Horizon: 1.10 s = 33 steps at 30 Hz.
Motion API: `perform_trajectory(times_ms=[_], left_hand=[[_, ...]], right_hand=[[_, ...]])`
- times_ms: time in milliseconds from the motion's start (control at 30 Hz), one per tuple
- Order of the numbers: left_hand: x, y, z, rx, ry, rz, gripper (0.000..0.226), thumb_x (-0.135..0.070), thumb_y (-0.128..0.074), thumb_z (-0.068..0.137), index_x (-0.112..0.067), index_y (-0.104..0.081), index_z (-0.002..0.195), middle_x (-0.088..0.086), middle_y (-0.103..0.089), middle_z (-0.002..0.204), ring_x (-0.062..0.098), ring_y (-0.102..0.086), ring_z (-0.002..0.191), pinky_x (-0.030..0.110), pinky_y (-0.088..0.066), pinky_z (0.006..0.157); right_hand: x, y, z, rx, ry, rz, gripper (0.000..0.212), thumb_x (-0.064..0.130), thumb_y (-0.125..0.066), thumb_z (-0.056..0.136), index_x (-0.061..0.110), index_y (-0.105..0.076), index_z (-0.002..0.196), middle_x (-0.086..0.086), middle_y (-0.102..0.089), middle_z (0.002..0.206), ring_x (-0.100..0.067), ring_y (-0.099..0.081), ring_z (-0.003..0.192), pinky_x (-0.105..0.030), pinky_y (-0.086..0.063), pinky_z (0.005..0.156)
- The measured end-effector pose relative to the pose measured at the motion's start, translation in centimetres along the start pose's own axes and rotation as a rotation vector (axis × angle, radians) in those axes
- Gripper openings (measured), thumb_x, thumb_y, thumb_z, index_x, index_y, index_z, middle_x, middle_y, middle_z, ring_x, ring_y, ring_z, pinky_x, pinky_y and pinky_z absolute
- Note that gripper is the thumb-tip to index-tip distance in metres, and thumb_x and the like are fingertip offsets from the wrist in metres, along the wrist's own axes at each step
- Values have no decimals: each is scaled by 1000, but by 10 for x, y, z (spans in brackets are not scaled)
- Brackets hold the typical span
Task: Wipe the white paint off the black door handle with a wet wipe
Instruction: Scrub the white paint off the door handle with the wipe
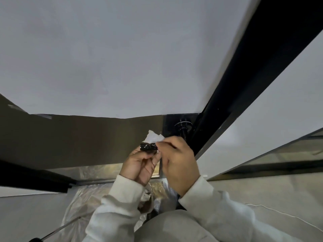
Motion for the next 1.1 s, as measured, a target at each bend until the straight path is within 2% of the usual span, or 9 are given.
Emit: perform_trajectory(times_ms=[100,200,300,467,533,700,867,967,1100], left_hand=[[-18,14,-5,-11,-86,36,40,19,-36,60,4,-66,82,19,-71,82,25,-73,76,29,-61,63],[-34,22,-8,20,-212,245,52,25,-31,64,1,-74,83,18,-70,79,22,-65,67,26,-55,57],[-41,21,-13,7,-399,492,50,27,-43,81,-8,-79,78,10,-76,81,20,-69,75,29,-58,71],[-40,34,-25,-44,-563,621,19,-14,-74,69,-17,-81,86,10,-78,94,28,-73,94,37,-58,87],[-38,37,-27,-82,-549,620,22,-18,-74,66,-16,-81,87,10,-78,93,29,-73,92,37,-59,84],[-15,38,-25,-167,-332,271,17,19,-57,80,6,-66,88,14,-75,79,23,-74,75,31,-61,72],[8,21,-27,-121,-114,99,14,3,-66,77,-2,-61,66,17,-62,75,19,-68,72,31,-62,72],[13,3,-25,-94,-45,28,23,2,-61,86,-5,-67,65,12,-66,68,17,-66,65,40,-62,80],[13,-8,-28,-85,-2,-57,7,-4,-64,79,-5,-63,72,12,-63,67,17,-64,61,41,-62,73]], right_hand=[[11,-15,6,123,43,3,24,-6,-71,72,3,-77,94,-9,-68,94,-29,-64,85,-35,-58,69],[21,-31,13,240,87,-30,27,-6,-73,69,5,-76,93,-8,-68,94,-28,-62,89,-35,-58,68],[26,-42,14,307,101,-40,31,-3,-69,78,7,-74,108,-10,-66,104,-30,-60,99,-42,-59,72],[27,-40,5,287,156,34,32,-3,-70,83,7,-72,113,-8,-65,112,-25,-59,104,-39,-60,76],[27,-38,-3,238,157,93,29,-4,-68,85,5,-73,112,-9,-66,112,-25,-60,107,-38,-58,83],[17,-36,-34,133,115,193,37,-12,-66,83,2,-71,117,-12,-63,114,-28,-62,104,-38,-54,87],[-10,-22,-58,-34,25,157,32,-14,-72,81,1,-75,109,-11,-70,115,-30,-67,104,-39,-55,90],[-22,-8,-53,-147,-38,62,25,-9,-77,81,4,-79,103,-7,-74,108,-28,-66,99,-28,-53,91],[-26,3,-55,-181,-99,109,22,-1,-75,86,6,-78,106,-11,-69,107,-17,-68,96,-23,-54,87]])
Point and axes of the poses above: each hand's wrist, its own z-axis towards the middle knuckle, its own y-axis out of the back of the hand, x = y × z, the point moved 1 cm from there along z, towards the middle knuckle
